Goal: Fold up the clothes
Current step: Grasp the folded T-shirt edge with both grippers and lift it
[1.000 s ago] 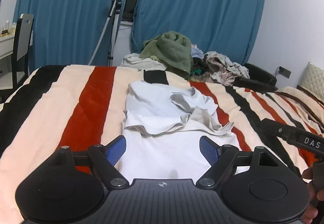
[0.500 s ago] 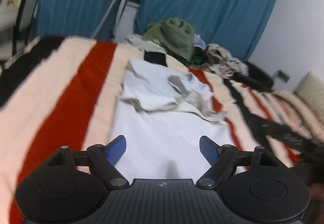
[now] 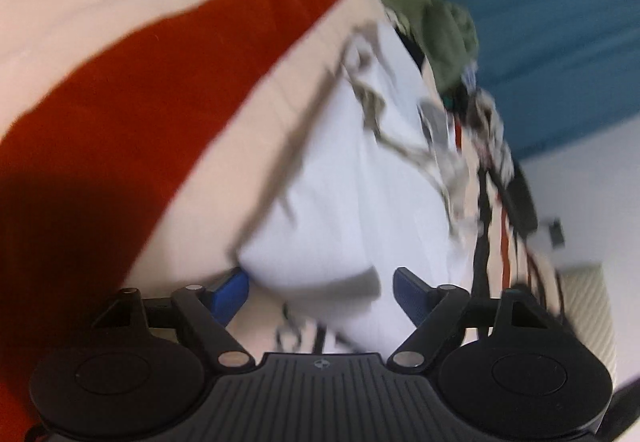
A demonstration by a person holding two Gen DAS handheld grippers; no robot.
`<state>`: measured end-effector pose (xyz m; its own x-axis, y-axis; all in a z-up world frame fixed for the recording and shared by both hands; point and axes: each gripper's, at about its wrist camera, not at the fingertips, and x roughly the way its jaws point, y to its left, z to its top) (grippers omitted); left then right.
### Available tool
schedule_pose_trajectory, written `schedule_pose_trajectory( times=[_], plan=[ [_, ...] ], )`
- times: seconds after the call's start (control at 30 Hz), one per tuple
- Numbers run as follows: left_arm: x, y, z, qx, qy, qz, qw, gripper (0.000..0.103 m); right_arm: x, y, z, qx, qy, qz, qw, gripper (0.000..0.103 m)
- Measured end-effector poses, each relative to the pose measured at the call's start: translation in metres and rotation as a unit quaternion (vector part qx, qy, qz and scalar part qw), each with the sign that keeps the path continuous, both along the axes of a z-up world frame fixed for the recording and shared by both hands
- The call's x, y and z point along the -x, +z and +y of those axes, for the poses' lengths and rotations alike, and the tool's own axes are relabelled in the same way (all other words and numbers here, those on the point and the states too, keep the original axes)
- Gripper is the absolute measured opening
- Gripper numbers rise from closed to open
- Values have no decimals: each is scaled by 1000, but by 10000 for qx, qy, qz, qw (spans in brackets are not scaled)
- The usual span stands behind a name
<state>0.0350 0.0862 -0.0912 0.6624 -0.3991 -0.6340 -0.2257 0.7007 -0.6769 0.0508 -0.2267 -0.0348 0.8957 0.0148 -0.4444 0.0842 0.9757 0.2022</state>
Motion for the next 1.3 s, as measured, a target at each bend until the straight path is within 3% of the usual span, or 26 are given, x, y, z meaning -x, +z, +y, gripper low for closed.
schedule_pose_trajectory(
  times=[0.1,0.2,0.27,0.33,0.4,0.57,0.63,0.77,0.9,0.93,1.13,1.3],
  plan=[
    [-7,-7,7,93,300,36,9995,55,1,-2,-8,-375,-63,121,9992,83],
    [-10,-12,10,258,376,71,9989,37,9,-11,-27,-1400,-121,416,9892,83],
    [-9,-12,12,342,410,36,9986,25,15,-24,-44,-2501,-122,681,9658,85],
    [-7,-11,14,427,444,0,9981,17,25,-40,-54,-3550,-110,892,9305,85],
    [-6,-11,16,512,479,-35,9975,11,35,-55,-58,-4282,-160,1077,8971,85],
    [-2,-11,20,723,564,-124,9957,6,48,-82,-55,-4961,-394,1443,8553,84],
    [0,-10,22,804,595,-163,9948,6,50,-91,-55,-5117,-547,1568,8430,74],
    [4,-3,23,860,564,-354,9941,5,47,-99,-60,-4986,-1039,1486,8476,61],
    [7,4,24,915,532,-544,9929,5,38,-97,-60,-4664,-1195,1320,8665,19],
    [8,6,24,929,524,-592,9925,5,36,-95,-59,-4584,-1166,1266,8719,14],
    [14,17,26,1010,476,-878,9899,3,46,-66,-57,-4255,-835,665,8986,9],
    [37,39,24,967,315,-1309,9862,3,79,-35,-63,-4100,-592,160,9100,8]
  ],
)
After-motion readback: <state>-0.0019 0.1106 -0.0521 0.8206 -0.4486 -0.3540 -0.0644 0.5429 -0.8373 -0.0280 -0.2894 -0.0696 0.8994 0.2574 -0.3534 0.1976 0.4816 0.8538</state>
